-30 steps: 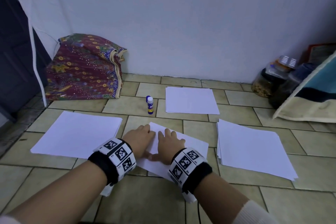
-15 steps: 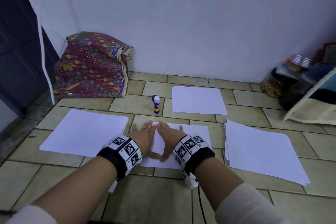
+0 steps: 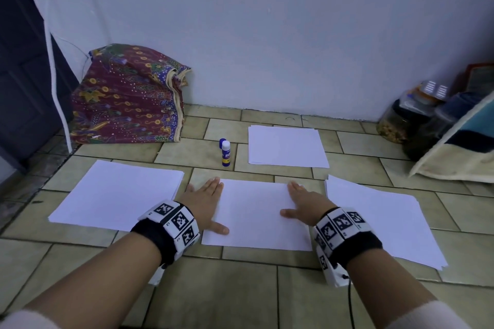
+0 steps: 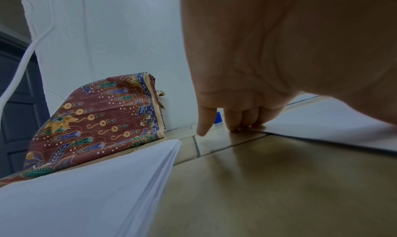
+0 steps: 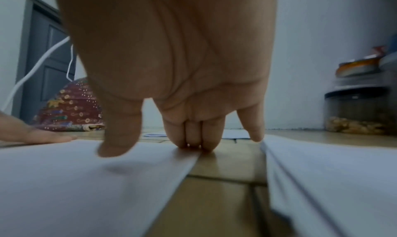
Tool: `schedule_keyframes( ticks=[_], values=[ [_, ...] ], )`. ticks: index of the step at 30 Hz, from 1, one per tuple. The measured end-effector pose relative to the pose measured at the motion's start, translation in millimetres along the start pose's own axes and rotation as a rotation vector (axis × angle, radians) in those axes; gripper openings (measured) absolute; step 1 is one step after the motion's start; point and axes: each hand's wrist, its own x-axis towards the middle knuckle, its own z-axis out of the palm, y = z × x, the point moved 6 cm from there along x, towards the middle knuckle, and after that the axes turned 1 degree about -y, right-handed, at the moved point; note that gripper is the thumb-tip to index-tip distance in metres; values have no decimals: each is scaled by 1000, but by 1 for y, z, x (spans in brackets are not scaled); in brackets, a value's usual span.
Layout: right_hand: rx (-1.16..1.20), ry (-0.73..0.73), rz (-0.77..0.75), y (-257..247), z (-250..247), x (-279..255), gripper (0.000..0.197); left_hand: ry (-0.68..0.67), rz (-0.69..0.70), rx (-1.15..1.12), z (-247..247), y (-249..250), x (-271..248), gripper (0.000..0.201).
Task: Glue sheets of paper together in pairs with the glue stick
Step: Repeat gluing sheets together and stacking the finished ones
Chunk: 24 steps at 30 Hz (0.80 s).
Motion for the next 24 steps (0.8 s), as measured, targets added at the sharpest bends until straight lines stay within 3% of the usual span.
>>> schedule_keyframes(
  ticks=[4,7,10,19,24],
  values=[
    [-142,107,62,0,-29,0,35,22,-10,-57,-15,1,-2,74],
    [-186,135,105,-1,-40,7,27,52,-11,-29,-26,3,-5,58],
    [-180,124,117,0,-38,5,24,48,-1,-12,-24,-1,-7,63],
    [-215,109,-32,6,-24,-6,65,-12,57,-15,-19,-8,-8,81],
    [-133,39,-37,7,-20,-14,106,-60,84,-15,-14,-12,-5,97]
  ],
)
